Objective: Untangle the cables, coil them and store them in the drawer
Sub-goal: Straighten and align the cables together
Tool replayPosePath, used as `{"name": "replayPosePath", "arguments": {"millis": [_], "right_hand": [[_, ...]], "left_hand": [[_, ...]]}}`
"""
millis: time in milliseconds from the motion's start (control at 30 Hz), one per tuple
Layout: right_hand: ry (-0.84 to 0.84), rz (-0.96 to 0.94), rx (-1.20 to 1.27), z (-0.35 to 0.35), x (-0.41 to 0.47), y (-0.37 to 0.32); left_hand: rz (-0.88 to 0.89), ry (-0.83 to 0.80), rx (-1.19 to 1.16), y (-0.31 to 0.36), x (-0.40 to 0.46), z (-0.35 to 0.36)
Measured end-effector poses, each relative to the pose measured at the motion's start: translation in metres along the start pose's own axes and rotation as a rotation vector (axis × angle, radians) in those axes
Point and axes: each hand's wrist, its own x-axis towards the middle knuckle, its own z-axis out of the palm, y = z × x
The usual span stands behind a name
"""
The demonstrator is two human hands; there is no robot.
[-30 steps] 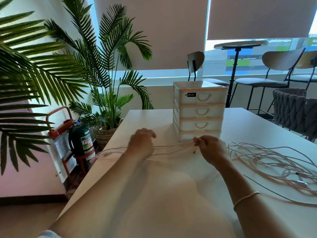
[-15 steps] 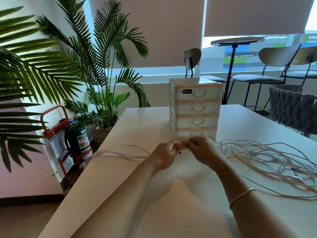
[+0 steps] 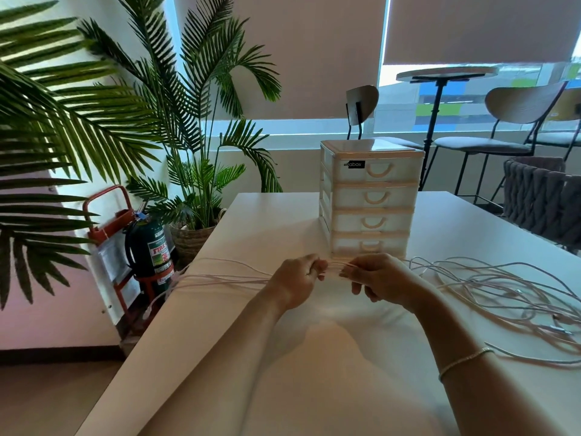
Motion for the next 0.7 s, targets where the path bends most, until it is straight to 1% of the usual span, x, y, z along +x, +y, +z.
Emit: {"name": "replayPosePath", "arguments": {"millis": [133, 200, 300, 433, 533, 700], "right_hand": [[-0.098, 0.080, 0.105, -0.0006, -0.0010, -0.0011], [-0.089, 0.093, 0.158, 0.0015, -0.0001, -0.0026], [-0.016, 0.059, 0.122, 0.0046, 0.0032, -0.0028], [-0.100, 0.085, 0.068, 0.0039, 0.0016, -0.0013], [-0.159, 0.123, 0.056, 0.0042, -0.0004, -0.0021], [-0.138, 0.128, 0.002, 0.0047, -0.0017, -0.0026]], "left_hand": [[0.004, 0.024, -0.007, -0.0018, -0.0001, 0.0009], [-0.008, 0.032, -0.041, -0.0020, 0.0002, 0.0001], [-0.017, 0.033, -0.081, -0.0017, -0.0004, -0.0023], [-0.030, 0.023, -0.075, -0.0026, -0.0015, -0.0006], [-0.031, 0.020, -0.134, -0.0018, -0.0008, 0.0005], [-0.020, 0.001, -0.152, 0.0011, -0.0009, 0.0010]]}}
